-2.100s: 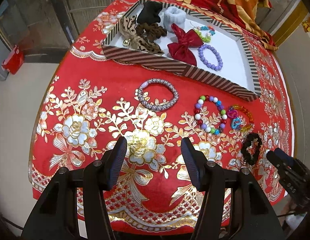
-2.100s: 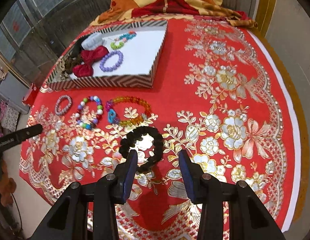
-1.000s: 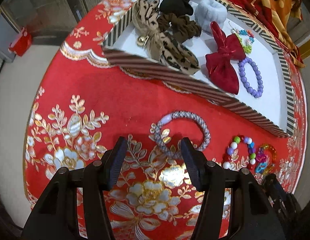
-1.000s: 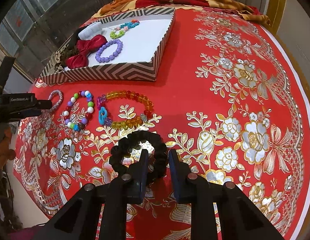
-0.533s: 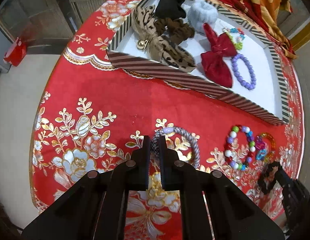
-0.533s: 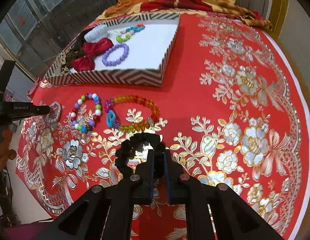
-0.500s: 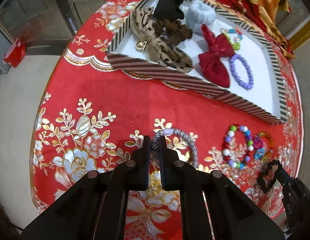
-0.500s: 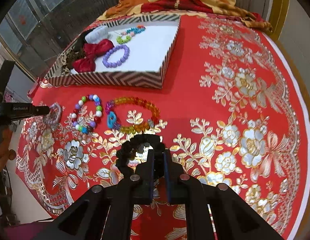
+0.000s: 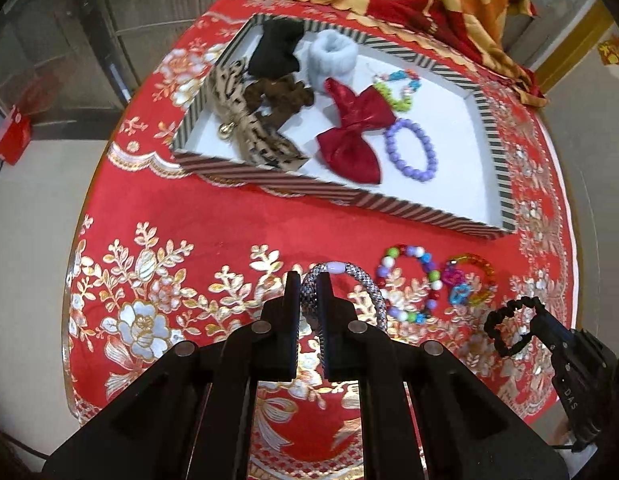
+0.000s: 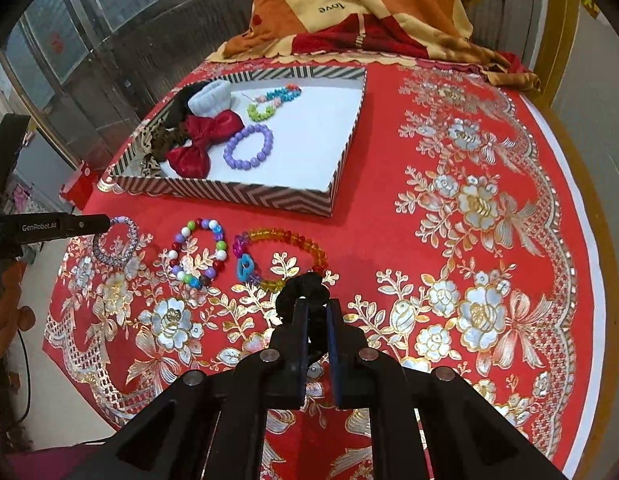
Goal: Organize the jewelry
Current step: 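Carry the sparkly bracelet and black scrunchie over the tray with both tools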
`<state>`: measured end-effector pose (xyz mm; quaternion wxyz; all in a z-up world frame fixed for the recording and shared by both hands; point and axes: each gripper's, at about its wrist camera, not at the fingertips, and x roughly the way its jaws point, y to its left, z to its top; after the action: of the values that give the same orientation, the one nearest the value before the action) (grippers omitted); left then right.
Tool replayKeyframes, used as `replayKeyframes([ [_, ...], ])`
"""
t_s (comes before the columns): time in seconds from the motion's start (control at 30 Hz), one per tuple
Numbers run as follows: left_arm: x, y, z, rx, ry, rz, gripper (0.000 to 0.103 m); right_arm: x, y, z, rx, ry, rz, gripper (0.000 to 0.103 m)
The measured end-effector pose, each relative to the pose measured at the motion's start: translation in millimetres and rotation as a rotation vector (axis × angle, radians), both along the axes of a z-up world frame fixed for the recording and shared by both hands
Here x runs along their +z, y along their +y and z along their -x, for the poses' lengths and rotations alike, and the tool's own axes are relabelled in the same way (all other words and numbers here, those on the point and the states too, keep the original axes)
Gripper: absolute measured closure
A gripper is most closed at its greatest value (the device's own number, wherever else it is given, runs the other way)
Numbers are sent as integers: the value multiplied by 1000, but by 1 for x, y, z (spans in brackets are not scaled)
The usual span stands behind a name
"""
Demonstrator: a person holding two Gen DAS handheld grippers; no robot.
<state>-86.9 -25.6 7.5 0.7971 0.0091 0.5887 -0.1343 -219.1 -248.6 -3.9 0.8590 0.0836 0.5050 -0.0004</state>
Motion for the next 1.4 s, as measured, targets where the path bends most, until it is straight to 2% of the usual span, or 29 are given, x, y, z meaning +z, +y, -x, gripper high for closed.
replayKeyframes([
  [0.3,24,-24,-10,-57,-52,8,96,28,-6,-8,-8,-51,23,95],
  [0.7,40,-66,-45,-145,-101,-6,96,58,-9,-61,17,-100,69,95],
  [0.97,27,-84,-71,-180,-78,-9,96,56,-12,-115,24,-90,62,95],
  [1.4,-6,-79,-109,-171,4,-21,97,31,-4,-189,49,-28,46,95],
])
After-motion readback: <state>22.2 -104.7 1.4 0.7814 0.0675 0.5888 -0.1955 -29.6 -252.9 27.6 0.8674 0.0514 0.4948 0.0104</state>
